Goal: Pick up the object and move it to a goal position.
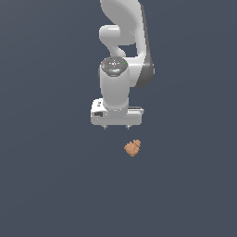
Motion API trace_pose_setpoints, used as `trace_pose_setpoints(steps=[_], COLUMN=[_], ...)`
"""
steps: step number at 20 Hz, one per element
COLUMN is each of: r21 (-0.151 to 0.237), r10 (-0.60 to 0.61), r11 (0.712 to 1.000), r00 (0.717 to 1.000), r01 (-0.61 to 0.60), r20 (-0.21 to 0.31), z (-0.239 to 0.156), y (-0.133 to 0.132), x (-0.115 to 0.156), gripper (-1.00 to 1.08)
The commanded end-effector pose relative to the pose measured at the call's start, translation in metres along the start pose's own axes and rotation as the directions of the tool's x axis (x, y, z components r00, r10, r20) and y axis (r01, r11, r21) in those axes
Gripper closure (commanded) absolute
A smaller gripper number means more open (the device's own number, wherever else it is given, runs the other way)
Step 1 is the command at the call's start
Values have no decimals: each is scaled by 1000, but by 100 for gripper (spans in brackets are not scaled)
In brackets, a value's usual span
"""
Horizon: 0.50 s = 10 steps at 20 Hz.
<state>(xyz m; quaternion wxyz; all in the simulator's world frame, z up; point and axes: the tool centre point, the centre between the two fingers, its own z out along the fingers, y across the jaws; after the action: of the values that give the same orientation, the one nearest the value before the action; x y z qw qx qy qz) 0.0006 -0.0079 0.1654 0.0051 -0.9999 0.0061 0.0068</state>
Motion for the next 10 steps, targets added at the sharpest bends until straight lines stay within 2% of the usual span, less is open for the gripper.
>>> trace_pose_setpoints(steps=[1, 10], r21=[0, 3], r10=[0, -60], r11=[1000, 998], r00=[1000, 998], r01=[0, 60], r20=[0, 11], z=[0, -3], y=[0, -34], x=[0, 1], gripper=[-92, -92])
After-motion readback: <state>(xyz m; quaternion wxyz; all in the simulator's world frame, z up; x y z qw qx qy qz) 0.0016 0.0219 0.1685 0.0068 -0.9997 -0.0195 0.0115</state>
